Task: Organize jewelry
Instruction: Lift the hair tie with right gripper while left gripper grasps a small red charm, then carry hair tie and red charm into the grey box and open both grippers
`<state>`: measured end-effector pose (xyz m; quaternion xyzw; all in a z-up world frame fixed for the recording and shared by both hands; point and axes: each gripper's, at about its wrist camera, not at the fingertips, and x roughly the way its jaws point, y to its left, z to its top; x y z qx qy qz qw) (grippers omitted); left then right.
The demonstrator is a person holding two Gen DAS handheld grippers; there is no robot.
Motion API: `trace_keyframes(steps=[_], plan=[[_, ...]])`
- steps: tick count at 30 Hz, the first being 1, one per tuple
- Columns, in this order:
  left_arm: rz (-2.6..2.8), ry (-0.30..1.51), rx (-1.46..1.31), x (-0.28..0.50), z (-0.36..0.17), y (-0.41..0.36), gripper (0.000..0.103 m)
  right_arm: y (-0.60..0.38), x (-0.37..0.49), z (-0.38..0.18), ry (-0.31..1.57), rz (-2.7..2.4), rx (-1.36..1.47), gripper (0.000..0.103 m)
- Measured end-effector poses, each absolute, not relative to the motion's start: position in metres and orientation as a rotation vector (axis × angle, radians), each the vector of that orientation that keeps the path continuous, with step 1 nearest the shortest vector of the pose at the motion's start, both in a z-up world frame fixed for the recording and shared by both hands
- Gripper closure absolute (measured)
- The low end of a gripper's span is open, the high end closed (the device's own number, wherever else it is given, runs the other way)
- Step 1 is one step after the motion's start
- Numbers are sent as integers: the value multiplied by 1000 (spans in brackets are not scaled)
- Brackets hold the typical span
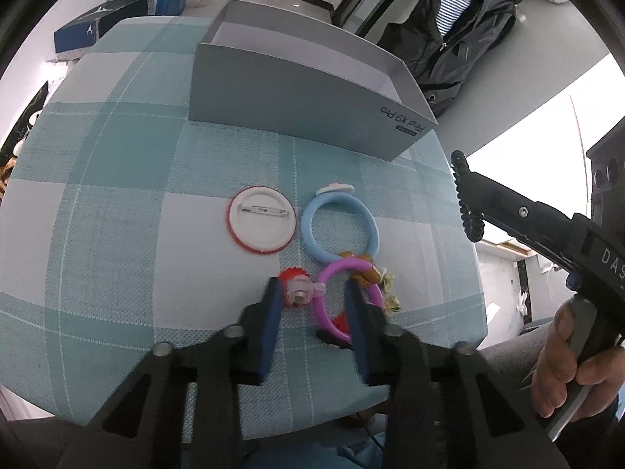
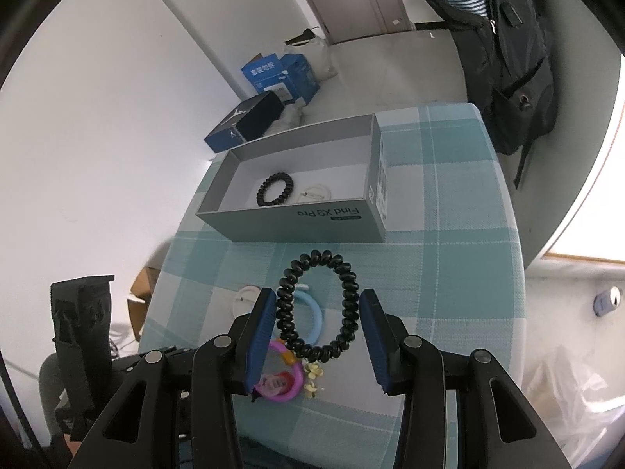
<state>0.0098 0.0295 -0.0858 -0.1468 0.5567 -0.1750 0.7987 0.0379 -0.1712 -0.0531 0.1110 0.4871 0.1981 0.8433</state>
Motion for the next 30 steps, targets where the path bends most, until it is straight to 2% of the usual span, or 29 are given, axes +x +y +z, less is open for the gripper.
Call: trace_keyframes(steps=[2, 3, 21, 30], plan=[[-376, 1195, -310, 9, -85, 30, 84, -171, 38, -53, 1029, 420, 232, 60], [-369, 1191, -306, 9, -85, 30, 88, -171, 38, -53, 1029, 420, 231, 60], [-355, 1125, -328, 8, -67, 40, 88, -163, 37, -55, 1042, 413, 227, 60], [-377, 1044, -434, 9, -33, 63, 88, -164, 36, -51, 1031, 431, 256, 60]])
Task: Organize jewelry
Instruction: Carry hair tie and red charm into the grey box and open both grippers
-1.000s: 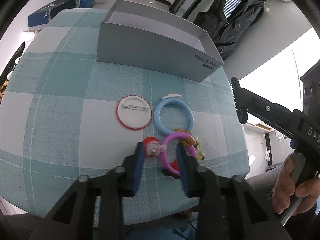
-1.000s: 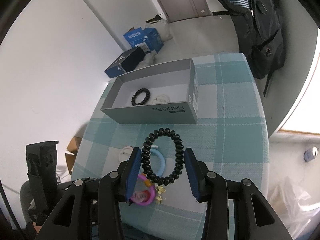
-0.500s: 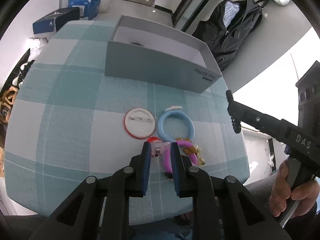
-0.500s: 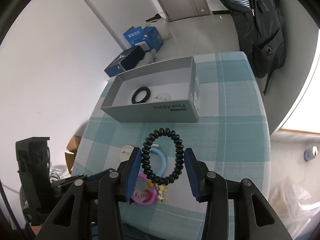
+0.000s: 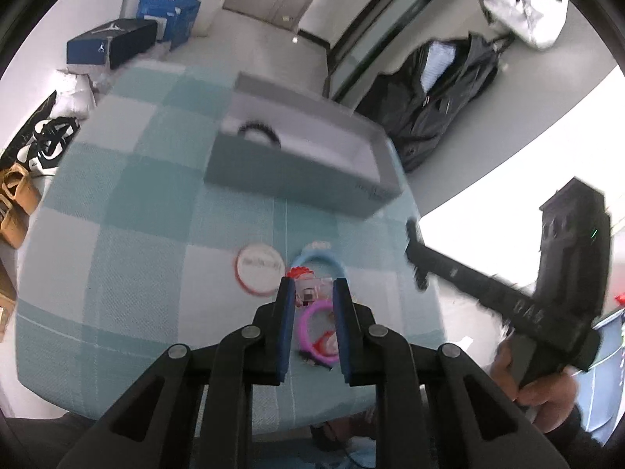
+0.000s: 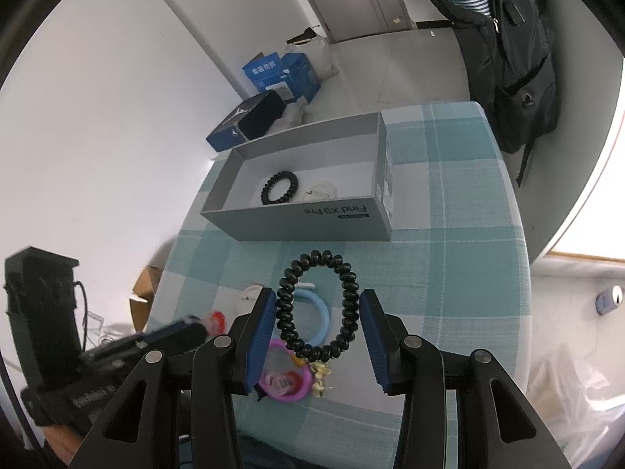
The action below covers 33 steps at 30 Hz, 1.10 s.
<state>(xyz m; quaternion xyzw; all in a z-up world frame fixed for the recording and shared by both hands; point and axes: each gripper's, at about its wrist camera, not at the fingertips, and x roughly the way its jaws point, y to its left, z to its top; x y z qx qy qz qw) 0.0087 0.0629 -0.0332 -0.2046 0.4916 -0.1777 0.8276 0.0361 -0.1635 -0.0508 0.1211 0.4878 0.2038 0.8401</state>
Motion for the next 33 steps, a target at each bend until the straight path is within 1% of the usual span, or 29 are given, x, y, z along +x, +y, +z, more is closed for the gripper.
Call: trace_keyframes(steps=[4, 9, 13, 19, 25, 33], plan=[[-374, 999, -435, 18, -9, 71, 88, -162, 36, -40, 1007, 448, 270, 60], [-384, 989, -439, 49, 10, 70, 88, -153, 50, -20, 988, 474, 234, 60], [-426, 1006, -441, 77, 17, 64, 88, -146, 68, 0, 959, 493, 194, 60], [-452, 1029, -398, 115, 22, 59, 88, -138, 105, 14, 954, 494, 143, 60], [-445, 1079, -439, 144, 1, 62, 88, -125, 142, 4, 978, 515, 116, 60], [-420, 1160, -469, 168, -35, 62, 88, -119, 168, -33, 1053, 514, 136, 60]])
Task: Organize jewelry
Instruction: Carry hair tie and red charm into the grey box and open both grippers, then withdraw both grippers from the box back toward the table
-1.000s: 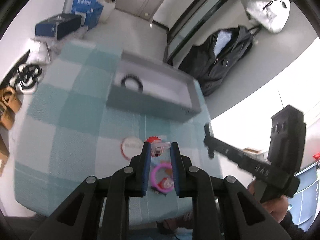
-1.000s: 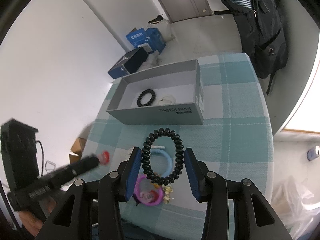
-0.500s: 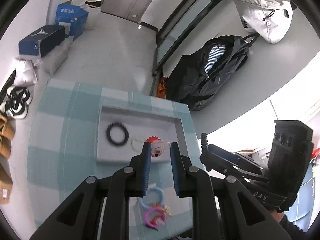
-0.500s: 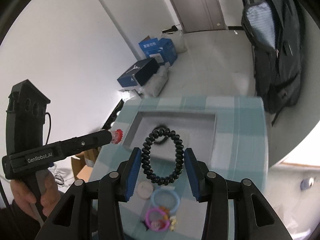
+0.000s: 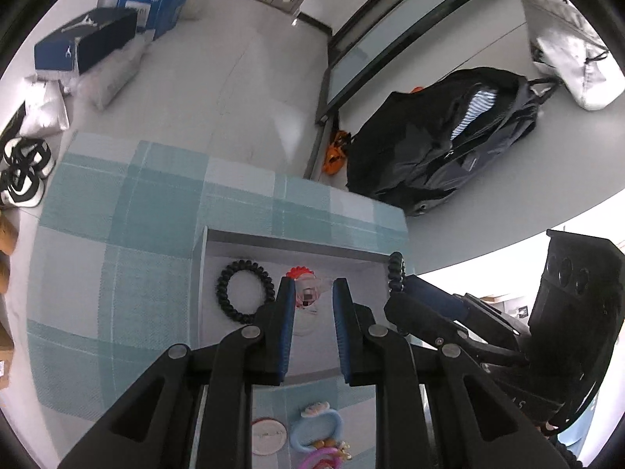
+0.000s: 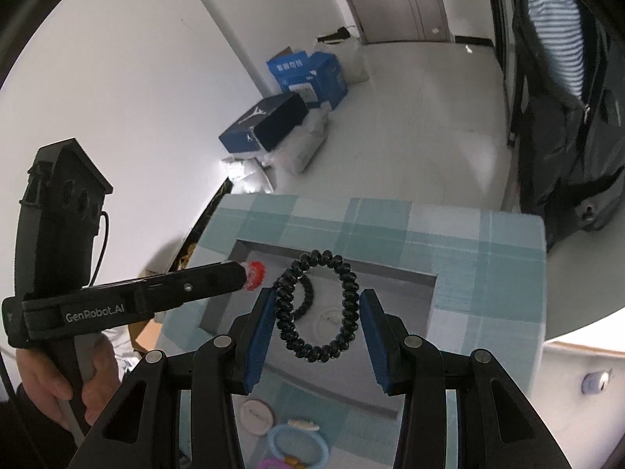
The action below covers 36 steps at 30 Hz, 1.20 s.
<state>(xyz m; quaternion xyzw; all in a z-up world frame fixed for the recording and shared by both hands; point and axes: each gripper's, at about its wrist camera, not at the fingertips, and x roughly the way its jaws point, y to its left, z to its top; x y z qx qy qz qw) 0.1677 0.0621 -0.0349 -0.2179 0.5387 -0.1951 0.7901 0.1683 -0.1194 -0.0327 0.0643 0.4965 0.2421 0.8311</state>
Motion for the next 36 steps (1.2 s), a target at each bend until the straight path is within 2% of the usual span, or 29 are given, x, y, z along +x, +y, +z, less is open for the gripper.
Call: trace_keyframes(steps=[10, 23, 24, 26, 27, 28, 36], plan=[[-405, 1170, -382, 174, -48, 53, 88, -121, 172, -47, 1097, 517, 153, 60], [-451, 1221, -554, 185, -63, 60, 87, -118, 178, -56, 1110, 498, 147, 57], [-455, 1227, -563, 186, -62, 61, 84, -118, 177, -55, 1097, 492, 133, 53], [-456, 1226, -560, 187, -59, 60, 67, -118, 175, -52, 1081, 490, 121, 48], [-446, 1220, -549, 185, -57, 61, 44, -119, 175, -50, 1075, 491, 123, 40], [-453, 1203, -555, 184, -54, 62, 39, -121, 174, -49, 1066, 489, 126, 35], [-428, 1157, -531, 171, -42, 68, 38, -137, 167, -37, 1024, 449, 165, 19]])
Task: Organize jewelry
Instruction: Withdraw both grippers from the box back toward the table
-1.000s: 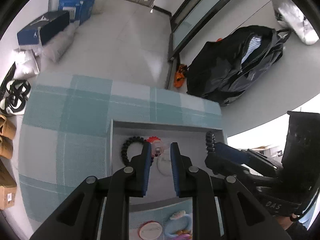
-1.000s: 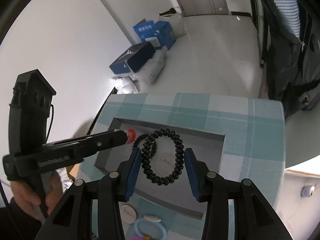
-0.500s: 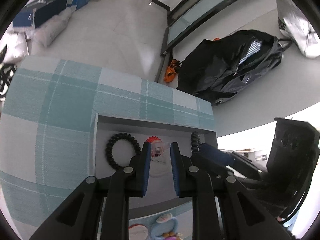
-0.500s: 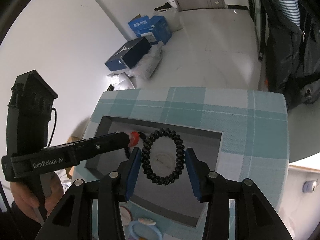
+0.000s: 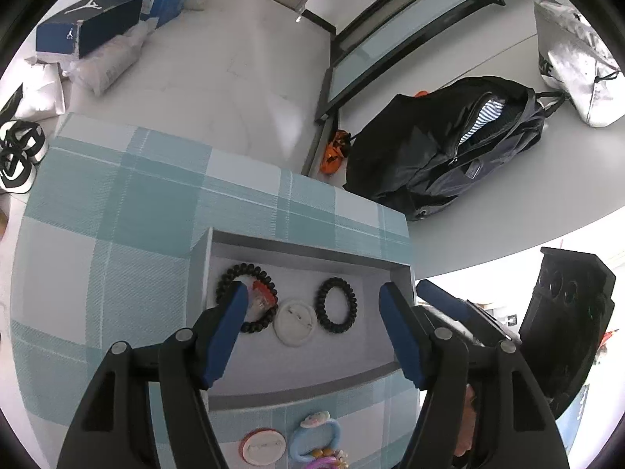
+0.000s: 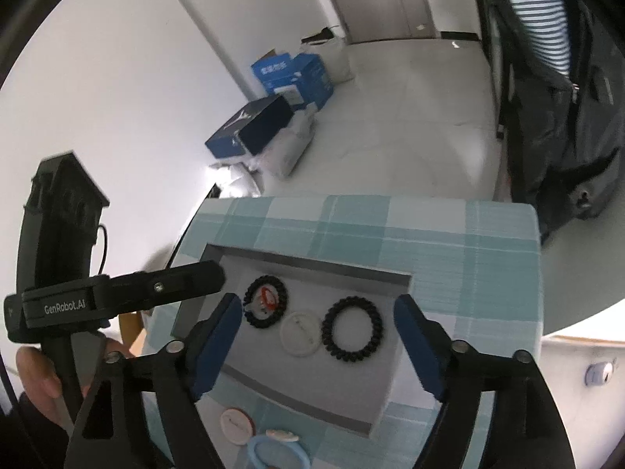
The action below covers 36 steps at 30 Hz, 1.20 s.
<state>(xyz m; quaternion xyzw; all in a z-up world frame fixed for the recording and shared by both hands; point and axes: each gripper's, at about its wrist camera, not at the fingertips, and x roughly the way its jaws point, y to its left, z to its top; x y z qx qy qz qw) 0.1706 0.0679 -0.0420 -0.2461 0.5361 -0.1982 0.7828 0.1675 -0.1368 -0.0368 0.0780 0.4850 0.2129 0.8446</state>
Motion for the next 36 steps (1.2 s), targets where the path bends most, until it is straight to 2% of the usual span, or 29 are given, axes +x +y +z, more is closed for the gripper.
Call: trace_keyframes(steps=[5, 8, 17, 27, 31, 36], plan=[[-404, 1059, -430, 151, -25, 66, 38, -142, 158, -30, 996, 437, 165, 15], [-383, 1028, -404, 142, -21, 68, 38, -144, 148, -24, 969, 425, 164, 7], [-292, 927, -276, 102, -2, 65, 38, -156, 113, -9, 898, 423, 176, 1], [-260, 953, -183, 70, -12, 47, 37, -162, 74, -13, 900, 427, 208, 1], [-255, 1005, -216, 55, -24, 47, 27, -167, 53, -20, 921, 398, 230, 0], [-239, 1024, -243, 39, -28, 45, 26, -170, 31, -34, 972, 379, 239, 0]])
